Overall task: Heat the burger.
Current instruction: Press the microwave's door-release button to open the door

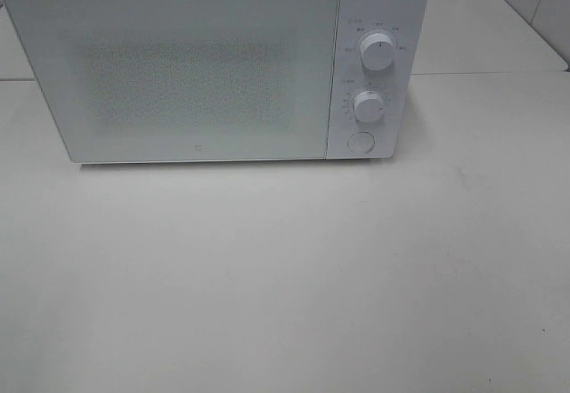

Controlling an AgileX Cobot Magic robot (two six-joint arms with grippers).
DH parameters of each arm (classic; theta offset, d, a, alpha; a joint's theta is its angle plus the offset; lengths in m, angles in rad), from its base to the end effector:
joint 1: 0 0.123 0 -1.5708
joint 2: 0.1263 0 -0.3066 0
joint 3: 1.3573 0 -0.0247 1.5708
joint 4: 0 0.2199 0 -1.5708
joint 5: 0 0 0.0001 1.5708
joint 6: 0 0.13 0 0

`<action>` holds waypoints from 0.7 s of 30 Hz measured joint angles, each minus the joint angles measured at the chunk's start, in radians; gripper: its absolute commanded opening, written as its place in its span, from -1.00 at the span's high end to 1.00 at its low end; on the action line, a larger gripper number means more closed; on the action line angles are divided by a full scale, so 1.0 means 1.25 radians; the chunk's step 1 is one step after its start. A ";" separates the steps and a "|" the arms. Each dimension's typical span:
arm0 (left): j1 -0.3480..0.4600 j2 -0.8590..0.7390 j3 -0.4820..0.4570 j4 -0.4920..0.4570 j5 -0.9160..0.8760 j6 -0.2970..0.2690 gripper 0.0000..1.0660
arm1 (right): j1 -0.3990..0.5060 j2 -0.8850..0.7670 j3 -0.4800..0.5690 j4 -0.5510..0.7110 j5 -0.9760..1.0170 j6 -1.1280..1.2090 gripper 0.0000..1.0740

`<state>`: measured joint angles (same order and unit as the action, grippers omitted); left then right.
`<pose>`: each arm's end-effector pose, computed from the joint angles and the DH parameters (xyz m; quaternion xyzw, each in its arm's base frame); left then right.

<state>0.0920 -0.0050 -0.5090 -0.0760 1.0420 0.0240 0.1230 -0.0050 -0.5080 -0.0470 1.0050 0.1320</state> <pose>-0.0188 -0.0103 0.2496 -0.0273 0.8435 -0.0069 0.5363 -0.0167 -0.0073 0.2535 0.0042 0.8346 0.0467 0.5489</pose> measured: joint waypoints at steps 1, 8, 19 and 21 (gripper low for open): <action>0.000 0.000 0.000 0.000 0.000 0.000 -0.88 | 0.000 0.000 0.000 0.000 0.000 0.000 -0.30; 0.000 0.000 0.000 0.000 0.000 0.000 -0.88 | 0.000 0.003 -0.005 -0.001 -0.001 0.000 -0.30; 0.000 0.000 0.000 0.000 0.000 0.000 -0.88 | 0.000 0.137 -0.027 -0.002 -0.143 0.000 -0.30; 0.000 0.000 0.000 0.000 0.000 0.000 -0.88 | 0.000 0.164 -0.027 -0.002 -0.177 0.000 -0.30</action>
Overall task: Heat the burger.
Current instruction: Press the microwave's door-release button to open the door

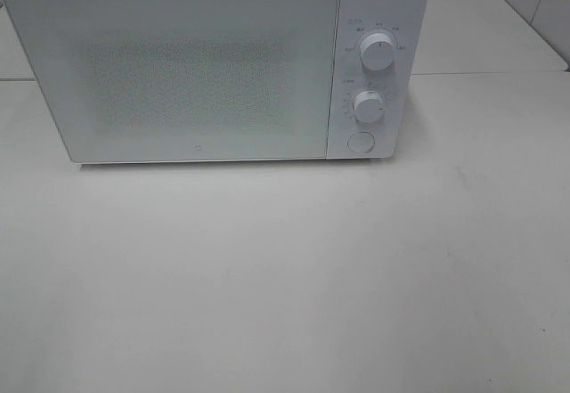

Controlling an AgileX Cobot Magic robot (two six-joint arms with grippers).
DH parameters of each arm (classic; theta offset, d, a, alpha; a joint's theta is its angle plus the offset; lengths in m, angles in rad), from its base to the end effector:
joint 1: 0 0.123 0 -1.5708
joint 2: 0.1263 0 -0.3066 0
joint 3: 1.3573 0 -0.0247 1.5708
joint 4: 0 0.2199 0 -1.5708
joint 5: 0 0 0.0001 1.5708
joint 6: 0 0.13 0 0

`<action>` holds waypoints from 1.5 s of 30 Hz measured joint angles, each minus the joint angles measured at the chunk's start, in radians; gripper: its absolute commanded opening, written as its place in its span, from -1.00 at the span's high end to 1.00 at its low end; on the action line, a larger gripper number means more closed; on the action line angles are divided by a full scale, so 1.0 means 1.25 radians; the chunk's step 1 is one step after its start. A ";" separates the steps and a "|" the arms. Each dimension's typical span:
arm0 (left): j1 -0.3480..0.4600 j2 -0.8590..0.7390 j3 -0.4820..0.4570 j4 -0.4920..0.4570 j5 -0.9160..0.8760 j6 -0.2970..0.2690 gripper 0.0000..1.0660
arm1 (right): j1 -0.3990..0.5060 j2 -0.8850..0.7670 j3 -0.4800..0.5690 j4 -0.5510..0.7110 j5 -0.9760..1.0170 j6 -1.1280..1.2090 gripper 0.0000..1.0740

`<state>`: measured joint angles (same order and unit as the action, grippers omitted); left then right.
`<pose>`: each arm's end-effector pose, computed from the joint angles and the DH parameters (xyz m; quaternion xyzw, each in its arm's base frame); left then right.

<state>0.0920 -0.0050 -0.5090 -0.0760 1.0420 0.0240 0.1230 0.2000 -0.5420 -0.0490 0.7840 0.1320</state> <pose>-0.0188 -0.0103 0.2496 -0.0273 0.8435 -0.0069 0.5363 0.0215 -0.0019 0.2901 -0.0007 0.8206 0.0487 0.5695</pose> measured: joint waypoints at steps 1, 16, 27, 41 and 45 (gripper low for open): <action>0.000 0.000 0.000 0.000 0.000 0.000 -0.88 | 0.000 0.014 0.000 0.000 -0.019 0.000 -0.30; 0.000 0.000 0.000 0.000 0.000 0.000 -0.88 | 0.000 0.270 0.000 0.000 -0.215 0.000 -0.30; 0.000 0.000 0.000 0.000 0.000 0.000 -0.88 | 0.000 0.450 0.000 0.000 -0.348 0.000 -0.30; 0.000 0.000 0.000 0.000 0.000 0.000 -0.88 | 0.000 0.662 0.000 -0.076 -0.601 0.057 -0.30; 0.000 0.000 0.000 0.000 0.000 0.000 -0.88 | 0.000 0.718 0.010 -0.077 -0.692 0.060 -0.30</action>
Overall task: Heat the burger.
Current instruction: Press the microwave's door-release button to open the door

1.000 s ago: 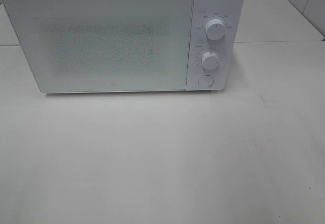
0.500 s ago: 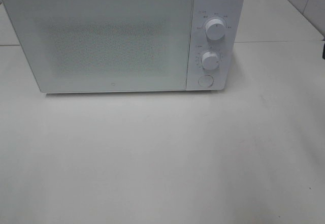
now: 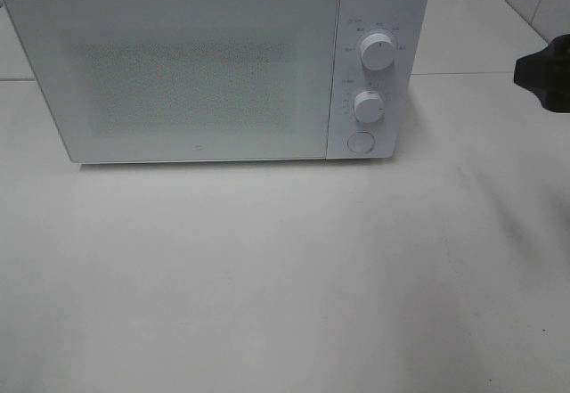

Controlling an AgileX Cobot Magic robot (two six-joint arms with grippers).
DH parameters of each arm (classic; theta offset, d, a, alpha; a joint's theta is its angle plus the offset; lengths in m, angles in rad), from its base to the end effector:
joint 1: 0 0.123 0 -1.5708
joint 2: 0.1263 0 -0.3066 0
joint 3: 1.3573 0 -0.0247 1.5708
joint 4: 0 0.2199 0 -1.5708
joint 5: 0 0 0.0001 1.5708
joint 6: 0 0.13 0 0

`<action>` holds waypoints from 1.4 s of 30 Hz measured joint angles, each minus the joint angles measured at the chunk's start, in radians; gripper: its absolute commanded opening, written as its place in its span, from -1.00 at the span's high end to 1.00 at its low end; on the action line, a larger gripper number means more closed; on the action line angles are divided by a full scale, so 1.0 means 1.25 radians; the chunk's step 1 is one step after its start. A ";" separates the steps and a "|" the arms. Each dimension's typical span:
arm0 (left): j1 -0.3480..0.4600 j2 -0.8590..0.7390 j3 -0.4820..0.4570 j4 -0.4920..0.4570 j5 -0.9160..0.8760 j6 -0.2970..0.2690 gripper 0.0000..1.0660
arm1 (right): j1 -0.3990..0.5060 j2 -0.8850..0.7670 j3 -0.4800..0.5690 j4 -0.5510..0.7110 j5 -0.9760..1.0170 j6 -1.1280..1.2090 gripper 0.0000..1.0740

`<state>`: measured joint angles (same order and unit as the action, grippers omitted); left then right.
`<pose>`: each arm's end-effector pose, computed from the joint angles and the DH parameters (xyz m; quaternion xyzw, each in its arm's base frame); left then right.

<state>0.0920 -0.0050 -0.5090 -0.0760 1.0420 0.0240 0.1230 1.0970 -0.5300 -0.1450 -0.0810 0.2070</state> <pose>-0.0188 -0.0103 0.2496 -0.0273 0.8435 -0.0069 0.5363 0.2199 0.0287 0.2810 -0.0284 0.8329 0.0560 0.5498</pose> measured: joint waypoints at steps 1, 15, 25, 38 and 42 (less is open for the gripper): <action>0.000 0.000 0.000 0.000 0.000 0.000 -0.88 | 0.000 0.000 0.000 0.000 0.000 0.000 -0.30; 0.000 0.000 0.000 0.000 0.000 0.000 -0.88 | 0.000 0.190 0.190 0.196 -0.466 -0.166 -0.30; 0.000 0.000 0.000 0.000 0.000 0.000 -0.88 | 0.118 0.254 0.229 0.449 -0.588 -0.311 -0.30; 0.000 0.000 0.000 0.000 0.000 0.000 -0.88 | 0.378 0.386 0.227 0.649 -0.756 -0.339 -0.30; 0.000 0.000 0.000 0.000 0.000 0.000 -0.88 | 0.454 0.432 0.225 0.718 -0.784 -0.341 -0.30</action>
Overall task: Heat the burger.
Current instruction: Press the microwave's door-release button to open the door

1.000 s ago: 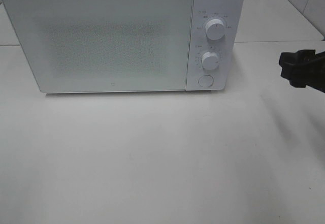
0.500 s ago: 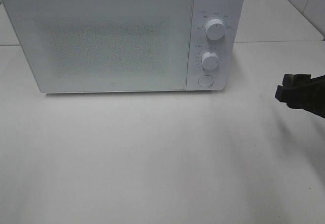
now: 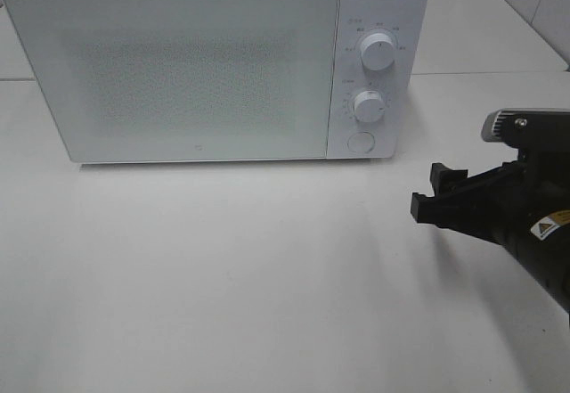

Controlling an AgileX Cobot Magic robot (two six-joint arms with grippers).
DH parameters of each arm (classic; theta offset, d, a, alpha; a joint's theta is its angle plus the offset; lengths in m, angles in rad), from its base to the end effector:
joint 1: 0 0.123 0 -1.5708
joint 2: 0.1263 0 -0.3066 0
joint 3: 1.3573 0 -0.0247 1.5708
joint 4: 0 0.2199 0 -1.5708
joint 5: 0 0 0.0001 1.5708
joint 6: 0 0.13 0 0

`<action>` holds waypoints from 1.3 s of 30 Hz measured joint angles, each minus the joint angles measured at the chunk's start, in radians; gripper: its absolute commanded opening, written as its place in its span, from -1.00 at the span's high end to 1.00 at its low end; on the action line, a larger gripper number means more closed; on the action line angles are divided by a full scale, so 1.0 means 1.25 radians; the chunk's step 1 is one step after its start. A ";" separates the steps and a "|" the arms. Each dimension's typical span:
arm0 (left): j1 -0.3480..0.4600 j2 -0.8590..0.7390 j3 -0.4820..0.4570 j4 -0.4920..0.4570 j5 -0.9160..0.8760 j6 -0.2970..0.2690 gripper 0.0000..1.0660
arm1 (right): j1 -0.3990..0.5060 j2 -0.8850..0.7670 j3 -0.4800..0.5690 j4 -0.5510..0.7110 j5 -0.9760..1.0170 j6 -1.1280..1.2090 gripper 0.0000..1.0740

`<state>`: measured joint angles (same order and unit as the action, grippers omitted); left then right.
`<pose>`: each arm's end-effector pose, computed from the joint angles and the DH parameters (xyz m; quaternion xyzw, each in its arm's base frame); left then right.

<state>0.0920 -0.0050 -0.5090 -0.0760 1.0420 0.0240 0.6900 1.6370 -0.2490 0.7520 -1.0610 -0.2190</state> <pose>-0.0188 -0.0103 0.2496 -0.0273 0.8435 -0.0069 0.5363 0.2328 0.0917 0.1795 -0.0168 0.8061 -0.0036 0.5915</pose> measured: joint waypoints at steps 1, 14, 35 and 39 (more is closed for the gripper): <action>0.000 0.000 0.000 0.000 0.000 0.000 -0.88 | 0.000 0.000 0.000 0.000 0.000 0.000 -0.30; 0.000 0.000 0.000 0.000 0.000 0.000 -0.88 | 0.062 0.066 -0.106 0.022 0.010 -0.002 -0.30; 0.000 0.000 0.000 0.000 0.000 0.000 -0.88 | 0.062 0.073 -0.142 0.014 0.039 0.566 0.13; 0.000 0.000 0.000 0.000 0.000 0.000 -0.88 | 0.062 0.073 -0.142 0.014 0.046 0.782 0.30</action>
<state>0.0920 -0.0050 -0.5090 -0.0760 1.0420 0.0240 0.7670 1.7280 -0.4260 0.7690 -1.0040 0.7580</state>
